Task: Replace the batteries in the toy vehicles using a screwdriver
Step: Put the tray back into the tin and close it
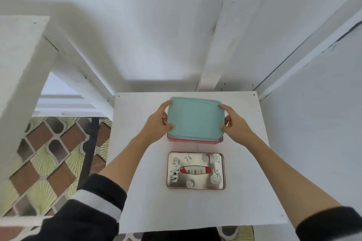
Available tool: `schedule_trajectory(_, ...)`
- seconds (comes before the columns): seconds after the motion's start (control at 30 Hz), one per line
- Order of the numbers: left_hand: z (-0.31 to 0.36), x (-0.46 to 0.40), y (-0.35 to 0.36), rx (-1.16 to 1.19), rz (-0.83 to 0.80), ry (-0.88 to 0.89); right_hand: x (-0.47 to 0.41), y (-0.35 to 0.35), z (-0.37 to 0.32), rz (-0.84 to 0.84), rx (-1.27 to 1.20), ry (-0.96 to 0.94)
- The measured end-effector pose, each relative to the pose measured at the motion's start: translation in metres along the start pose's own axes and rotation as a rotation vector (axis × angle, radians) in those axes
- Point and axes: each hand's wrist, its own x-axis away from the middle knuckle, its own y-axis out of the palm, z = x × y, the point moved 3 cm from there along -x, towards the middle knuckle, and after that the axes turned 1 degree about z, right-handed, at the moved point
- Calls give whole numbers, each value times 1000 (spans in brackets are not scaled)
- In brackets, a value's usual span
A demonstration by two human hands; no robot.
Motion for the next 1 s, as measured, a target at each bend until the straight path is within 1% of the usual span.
schedule_trajectory(0.27, -28, -20, 32, -17, 4, -76, -32, 23, 34, -22, 26, 3)
schedule_trajectory(0.6, -48, -30, 50, -37, -6, -101, -43, 44, 57, -16, 68, 37)
schedule_trajectory(0.83, -54, -40, 56, -71, -83, -142, -50, 49, 65, -53, 86, 76)
schedule_trajectory(1.0, -55, -46, 55, -139, -159, -167, -55, 49, 66, -80, 108, 84)
